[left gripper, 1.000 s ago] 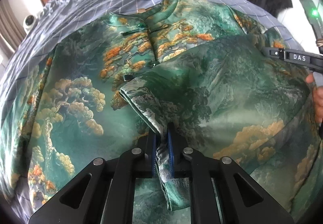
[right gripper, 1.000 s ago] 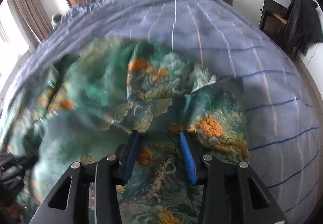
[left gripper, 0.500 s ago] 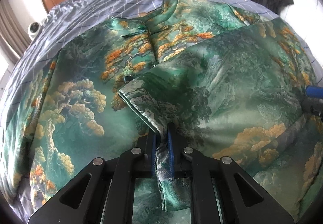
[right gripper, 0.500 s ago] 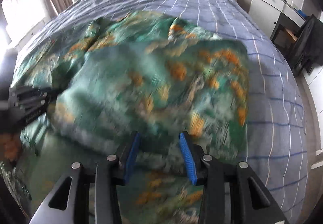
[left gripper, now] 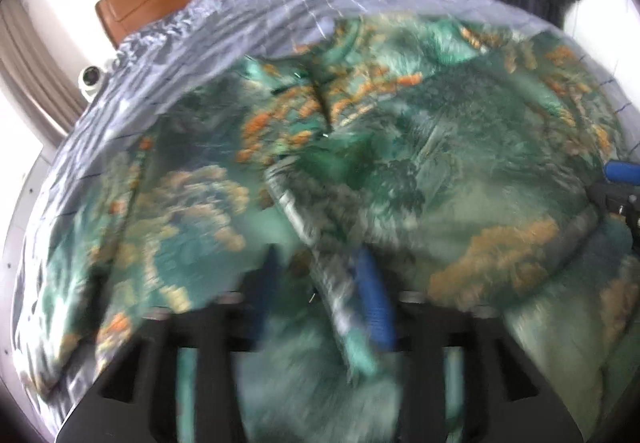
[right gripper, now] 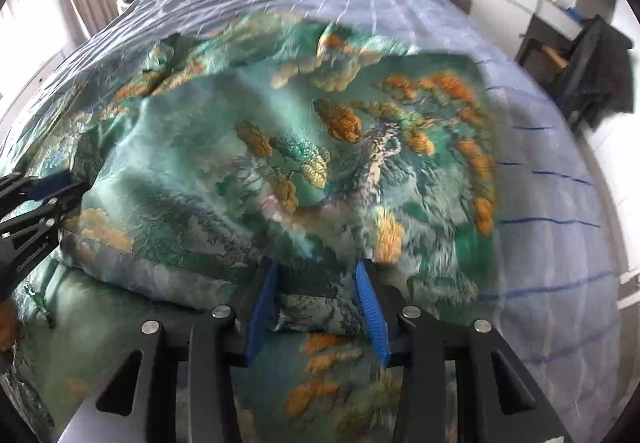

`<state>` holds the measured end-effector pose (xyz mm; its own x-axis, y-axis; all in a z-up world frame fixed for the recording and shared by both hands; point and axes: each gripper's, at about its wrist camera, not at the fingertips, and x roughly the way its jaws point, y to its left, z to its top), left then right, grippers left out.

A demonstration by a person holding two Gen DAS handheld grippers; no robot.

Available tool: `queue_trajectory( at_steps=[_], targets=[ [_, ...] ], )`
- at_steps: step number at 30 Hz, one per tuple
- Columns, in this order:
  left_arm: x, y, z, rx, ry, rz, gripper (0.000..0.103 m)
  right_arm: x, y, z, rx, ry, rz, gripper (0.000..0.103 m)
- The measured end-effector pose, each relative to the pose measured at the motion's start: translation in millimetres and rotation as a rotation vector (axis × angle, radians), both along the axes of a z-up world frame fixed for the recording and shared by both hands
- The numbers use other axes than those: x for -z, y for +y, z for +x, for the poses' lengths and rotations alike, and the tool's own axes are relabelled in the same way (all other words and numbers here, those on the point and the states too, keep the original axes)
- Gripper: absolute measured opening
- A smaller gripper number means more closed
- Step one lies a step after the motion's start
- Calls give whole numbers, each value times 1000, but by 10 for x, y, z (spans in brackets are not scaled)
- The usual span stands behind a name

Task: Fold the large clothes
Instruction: 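Open both tools and lift them away from the folded jacket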

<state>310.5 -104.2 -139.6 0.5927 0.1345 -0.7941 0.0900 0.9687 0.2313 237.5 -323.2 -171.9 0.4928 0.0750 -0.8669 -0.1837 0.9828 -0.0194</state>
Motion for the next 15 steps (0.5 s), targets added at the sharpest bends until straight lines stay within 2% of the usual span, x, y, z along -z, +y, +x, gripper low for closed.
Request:
queue_trajectory(
  at_steps=[1,2,3,4,10,15],
  targets=[
    [-80,20,-85,1,-21,-11,79,-62,29,-92,3,-9,-1,55],
    [-190,38,-219,8,-50,-25,82,-116,59,-171,1,-13,8,63],
    [-273,45,-335,17,-67,-32,86,-191,91,-308,-1,-19,31,77],
    [-349,41,-442,24,-78,-32,89,-247,114,-399,3,-28,43,82],
    [-757,108,-1014,31,-141,-57,96,-645,249,-1017,54,-114,75,82],
    [-946,247,-1283,16,-177,-63,97,-898,330,-1333,90,-164,30,82]
  ],
)
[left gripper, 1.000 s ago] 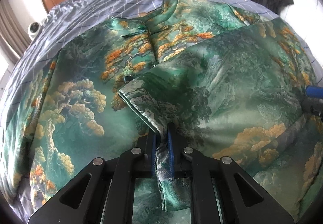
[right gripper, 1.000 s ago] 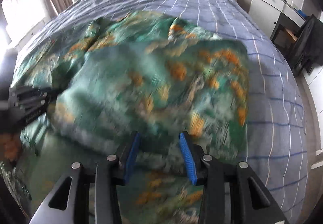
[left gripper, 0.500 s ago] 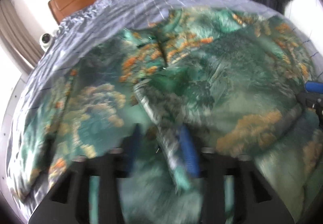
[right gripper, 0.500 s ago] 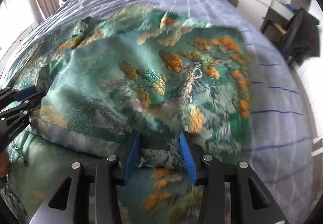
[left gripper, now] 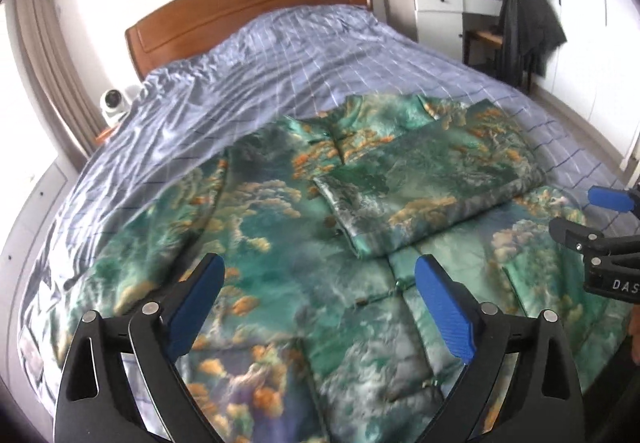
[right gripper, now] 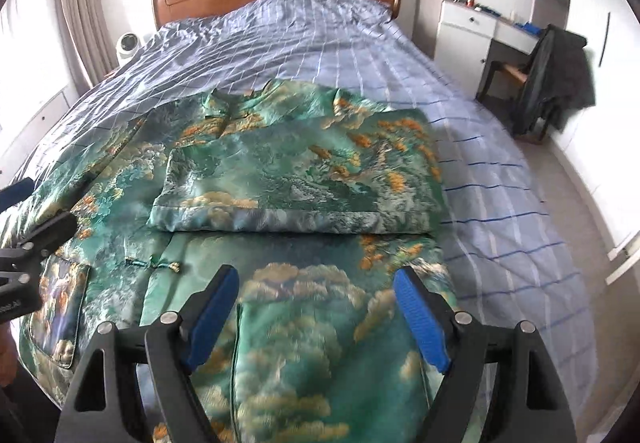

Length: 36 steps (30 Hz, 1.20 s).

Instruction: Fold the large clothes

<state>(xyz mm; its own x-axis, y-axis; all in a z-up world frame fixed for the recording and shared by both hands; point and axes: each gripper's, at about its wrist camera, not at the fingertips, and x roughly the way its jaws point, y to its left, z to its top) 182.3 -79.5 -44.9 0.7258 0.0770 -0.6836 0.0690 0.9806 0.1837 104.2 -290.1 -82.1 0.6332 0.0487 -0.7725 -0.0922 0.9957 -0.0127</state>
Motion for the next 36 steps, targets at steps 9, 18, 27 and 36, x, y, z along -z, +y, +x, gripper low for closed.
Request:
queue_trajectory(
  at_steps=[9,18,27,36],
  targets=[
    [-386,154,-478,-17,-114,1,97,-307,291,-425,-17,-67,-73,82],
    [-705,339,-720,-42,-198,-36,98,-483,616,-679,-63,-118,-145,82],
    [-1003,553,-834,-66,-264,-100,99,-532,876,-771,-119,-138,-196,82],
    [-858,875,-731,-110,-207,-161,99,-656,1134,-744,-142,-148,-276,82]
  ],
)
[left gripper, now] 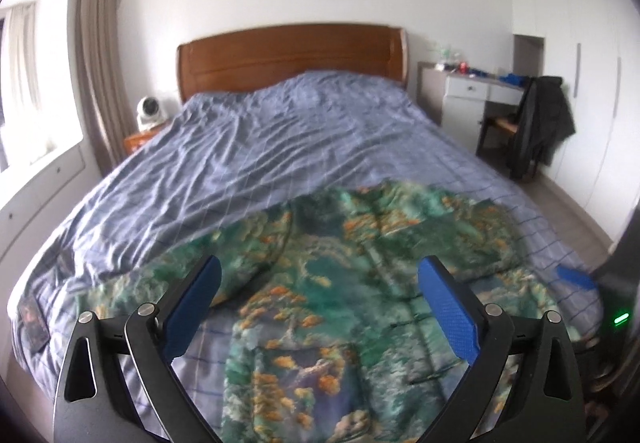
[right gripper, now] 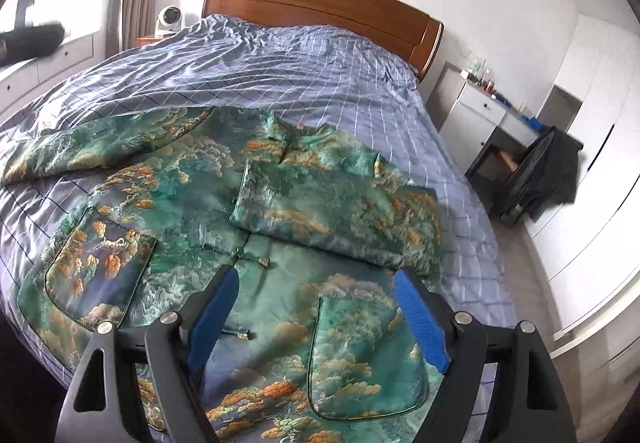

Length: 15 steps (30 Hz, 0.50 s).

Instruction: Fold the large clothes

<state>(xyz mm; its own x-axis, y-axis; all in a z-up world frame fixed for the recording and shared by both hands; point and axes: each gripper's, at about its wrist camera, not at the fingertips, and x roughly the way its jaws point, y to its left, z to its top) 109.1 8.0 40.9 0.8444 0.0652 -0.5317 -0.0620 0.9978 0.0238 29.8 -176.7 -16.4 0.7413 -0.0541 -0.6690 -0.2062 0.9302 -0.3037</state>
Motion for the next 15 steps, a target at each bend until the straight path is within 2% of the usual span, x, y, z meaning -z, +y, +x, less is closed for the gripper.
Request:
queue_trajectory(
  at_steps=[9,15],
  targets=[
    [639,518,115,-140,173,-50,99,-374,140,33,37,-62,-87,82],
    [907,748,121,-189,251,-102,99,-469,163,68,49,-78,-121,82]
  ],
)
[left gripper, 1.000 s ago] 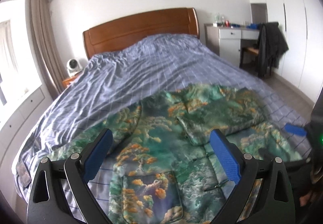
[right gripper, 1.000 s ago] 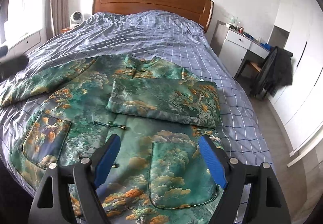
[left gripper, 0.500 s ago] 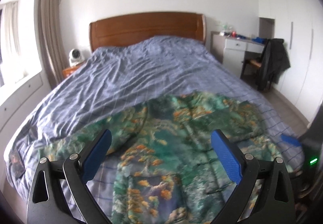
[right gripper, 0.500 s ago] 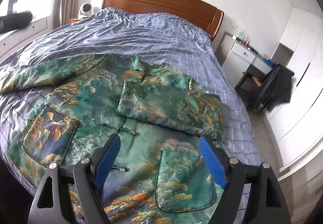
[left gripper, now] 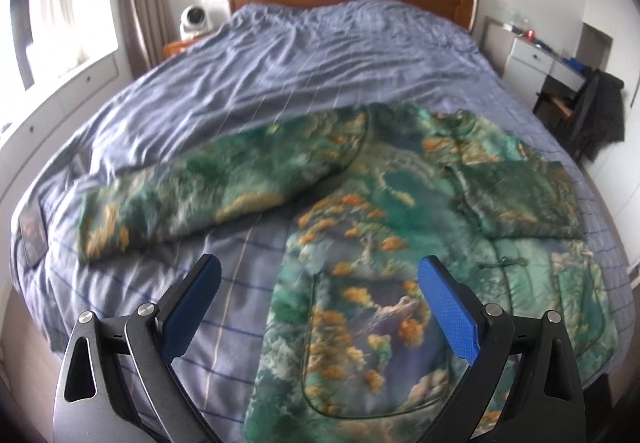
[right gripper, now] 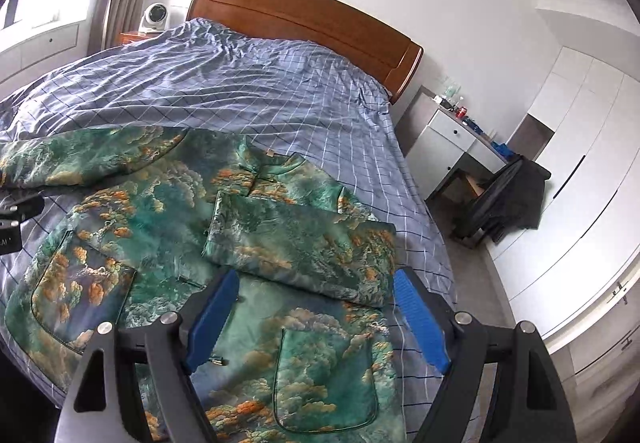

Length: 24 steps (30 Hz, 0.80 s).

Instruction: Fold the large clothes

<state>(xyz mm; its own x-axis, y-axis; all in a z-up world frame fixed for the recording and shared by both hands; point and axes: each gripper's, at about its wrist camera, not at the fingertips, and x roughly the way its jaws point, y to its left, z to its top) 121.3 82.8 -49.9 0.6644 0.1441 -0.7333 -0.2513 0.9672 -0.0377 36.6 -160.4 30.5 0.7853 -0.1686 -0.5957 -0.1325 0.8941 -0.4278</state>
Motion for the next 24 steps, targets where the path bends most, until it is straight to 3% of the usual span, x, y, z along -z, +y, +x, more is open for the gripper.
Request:
queue_trajectory(
  at_steps=[3,10,24],
  targets=[
    [77,42,-12,-9,16,-3,99,-64,-62,14,3,-10,37,82],
    [163,155,0,-26,39,-13,99,-116,-106,33,-28,71,179,82],
    [337,402,-30,-85,93,-12,99,-2,340,-37,-149,96,174,82]
  ],
)
